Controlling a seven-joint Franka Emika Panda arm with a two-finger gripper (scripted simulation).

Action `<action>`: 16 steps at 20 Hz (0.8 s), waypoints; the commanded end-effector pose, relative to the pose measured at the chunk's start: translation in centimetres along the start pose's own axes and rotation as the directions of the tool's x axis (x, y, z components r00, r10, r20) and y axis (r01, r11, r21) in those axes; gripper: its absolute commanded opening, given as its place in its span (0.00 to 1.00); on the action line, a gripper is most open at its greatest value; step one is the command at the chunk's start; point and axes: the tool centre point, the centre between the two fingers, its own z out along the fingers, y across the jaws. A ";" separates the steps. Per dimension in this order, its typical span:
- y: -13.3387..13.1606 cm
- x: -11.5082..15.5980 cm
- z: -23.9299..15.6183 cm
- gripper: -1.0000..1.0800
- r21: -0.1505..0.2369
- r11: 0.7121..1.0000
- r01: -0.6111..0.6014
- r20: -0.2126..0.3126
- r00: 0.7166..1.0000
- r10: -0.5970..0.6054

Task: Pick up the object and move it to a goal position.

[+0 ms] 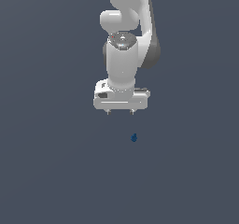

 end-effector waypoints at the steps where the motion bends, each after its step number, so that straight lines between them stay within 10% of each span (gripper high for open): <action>1: 0.0 0.0 0.0 0.96 0.000 1.000 0.000 0.000 1.000 0.000; 16: 0.7 -0.4 1.3 0.96 -0.011 1.000 -0.014 0.012 1.000 0.014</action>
